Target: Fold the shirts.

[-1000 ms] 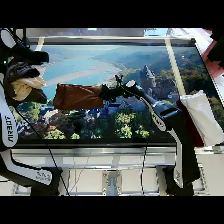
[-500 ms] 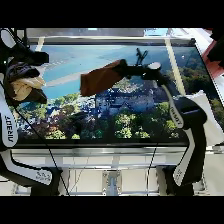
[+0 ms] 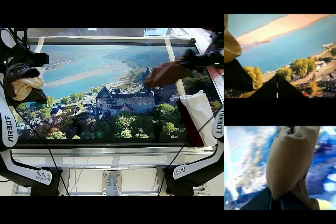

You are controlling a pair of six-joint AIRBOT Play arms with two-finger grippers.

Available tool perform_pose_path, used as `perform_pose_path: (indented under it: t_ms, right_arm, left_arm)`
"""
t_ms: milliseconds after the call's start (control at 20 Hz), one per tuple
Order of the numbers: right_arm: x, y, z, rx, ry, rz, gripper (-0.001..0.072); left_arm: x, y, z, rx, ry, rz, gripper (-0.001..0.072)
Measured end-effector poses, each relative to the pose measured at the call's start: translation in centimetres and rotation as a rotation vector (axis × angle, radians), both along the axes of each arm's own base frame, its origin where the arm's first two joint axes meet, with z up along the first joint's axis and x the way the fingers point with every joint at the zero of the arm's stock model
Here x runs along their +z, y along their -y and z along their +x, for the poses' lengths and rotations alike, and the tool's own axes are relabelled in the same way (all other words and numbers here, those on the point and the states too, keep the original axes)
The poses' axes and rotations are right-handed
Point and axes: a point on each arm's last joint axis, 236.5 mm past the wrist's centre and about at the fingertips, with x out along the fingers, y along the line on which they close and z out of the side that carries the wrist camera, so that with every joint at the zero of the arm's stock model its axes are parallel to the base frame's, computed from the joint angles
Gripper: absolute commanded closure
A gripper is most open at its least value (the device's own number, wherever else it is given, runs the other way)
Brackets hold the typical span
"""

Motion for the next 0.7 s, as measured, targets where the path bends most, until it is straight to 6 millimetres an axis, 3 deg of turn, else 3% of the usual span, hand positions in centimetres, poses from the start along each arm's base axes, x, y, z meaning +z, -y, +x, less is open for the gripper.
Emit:
perform_pose_path:
  t_ms: [150,300,500,700]
  right_arm:
    - [2.1,7.6,-5.5,-0.123,-0.040,-0.065,0.0679]
    - [3.8,12.5,-10.9,-0.206,-0.078,-0.105,0.0679]
    - [5.7,15.8,-16.3,-0.284,-0.101,-0.133,0.0679]
    - [6.9,16.7,-19.7,-0.306,-0.126,-0.155,0.0678]
  left_arm:
    - [-0.3,0.2,-0.5,0.014,-0.025,-0.018,0.0697]
    - [-0.4,0.9,-0.7,0.011,-0.037,-0.049,0.0697]
    - [-0.5,2.0,-1.0,-0.004,-0.050,-0.096,0.0697]
    - [-0.5,2.5,-1.0,-0.009,-0.051,-0.117,0.0697]
